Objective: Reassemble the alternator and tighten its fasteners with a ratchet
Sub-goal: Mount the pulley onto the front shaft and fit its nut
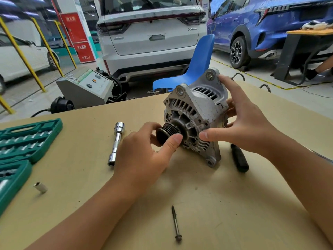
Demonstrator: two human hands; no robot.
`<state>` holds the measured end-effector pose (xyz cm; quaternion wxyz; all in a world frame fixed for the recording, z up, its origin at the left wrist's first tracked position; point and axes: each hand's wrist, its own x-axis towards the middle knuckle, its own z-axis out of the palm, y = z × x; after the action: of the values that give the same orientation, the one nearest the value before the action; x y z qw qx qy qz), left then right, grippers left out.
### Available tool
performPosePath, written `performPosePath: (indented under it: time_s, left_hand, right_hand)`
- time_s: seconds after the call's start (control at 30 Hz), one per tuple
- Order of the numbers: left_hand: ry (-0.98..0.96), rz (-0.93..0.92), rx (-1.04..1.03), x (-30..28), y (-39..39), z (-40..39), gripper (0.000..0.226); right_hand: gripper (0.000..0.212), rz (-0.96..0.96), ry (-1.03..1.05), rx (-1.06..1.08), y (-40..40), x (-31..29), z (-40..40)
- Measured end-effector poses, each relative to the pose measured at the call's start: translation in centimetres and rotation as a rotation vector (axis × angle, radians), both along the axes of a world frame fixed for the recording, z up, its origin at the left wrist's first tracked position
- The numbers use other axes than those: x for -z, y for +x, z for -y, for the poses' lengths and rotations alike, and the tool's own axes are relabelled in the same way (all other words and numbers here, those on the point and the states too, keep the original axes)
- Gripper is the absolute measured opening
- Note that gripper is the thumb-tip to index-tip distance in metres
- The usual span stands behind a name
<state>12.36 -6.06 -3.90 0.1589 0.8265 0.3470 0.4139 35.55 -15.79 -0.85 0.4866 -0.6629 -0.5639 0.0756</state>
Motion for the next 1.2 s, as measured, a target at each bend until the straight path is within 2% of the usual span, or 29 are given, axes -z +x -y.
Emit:
performPosePath:
  time_s: [0.07,0.2,0.27,0.4,0.5,0.57,0.6,0.67,0.73,0.8,0.87,0.93,1.03,1.07,1.13,1.2]
  left_hand:
    - [-0.022,0.05,0.009,-0.1,0.1,0.1,0.053]
    - [0.229,-0.078,0.041,0.4,0.4,0.4,0.081]
    - [0.177,-0.07,0.018,0.2,0.4,0.5,0.086]
    - [0.054,-0.099,-0.071,-0.2,0.4,0.2,0.064]
    - [0.09,0.018,-0.017,-0.3,0.5,0.5,0.048]
    - [0.222,0.004,-0.015,-0.1,0.7,1.0,0.055]
    - [0.225,0.001,-0.013,0.0,0.8,1.3,0.061]
    - [0.109,0.043,-0.042,-0.2,0.5,1.3,0.065]
    - [0.004,-0.011,-0.094,-0.6,0.0,0.2,0.065]
    - [-0.12,-0.13,-0.012,-0.9,-0.5,-0.8,0.068]
    - [-0.281,-0.091,0.114,-1.0,-0.5,-1.1,0.06]
    - [-0.186,-0.059,0.093,-0.9,-0.3,-0.8,0.047]
    - [0.227,-0.156,0.02,-0.1,0.4,0.2,0.076]
    - [0.243,-0.161,0.02,0.1,0.6,0.5,0.087]
    - [0.027,-0.092,0.026,-0.1,0.7,0.9,0.095]
    - [-0.245,0.03,0.078,-0.1,0.8,0.4,0.073]
  right_hand:
    - [0.126,-0.009,0.007,0.01,-0.1,0.1,0.0]
    - [0.125,-0.013,0.016,0.011,-0.2,0.0,0.0]
    - [0.125,-0.008,0.015,0.005,-0.2,0.0,0.1]
    - [0.125,-0.013,0.009,0.007,-0.2,0.0,0.2]
    - [0.124,-0.012,0.02,0.011,-0.3,0.0,0.1]
    - [0.123,-0.004,0.028,0.021,-0.5,0.0,0.1]
    - [0.122,0.001,0.032,0.026,-0.5,0.0,0.1]
    - [0.122,0.002,0.029,0.025,-0.5,-0.1,0.1]
    - [0.123,-0.003,0.019,0.019,-0.6,-0.1,0.1]
    - [0.123,-0.009,0.012,0.016,-0.5,-0.1,0.2]
    - [0.124,-0.009,0.011,0.015,-0.4,-0.2,0.2]
    - [0.125,-0.006,0.007,0.02,-0.3,-0.3,0.2]
    - [0.126,-0.009,0.012,0.022,-0.4,-0.2,0.2]
    - [0.126,-0.007,0.016,0.019,-0.5,-0.2,0.3]
    - [0.126,-0.001,0.022,0.011,-0.5,-0.2,0.3]
    - [0.125,-0.001,0.027,0.015,-0.5,-0.2,0.4]
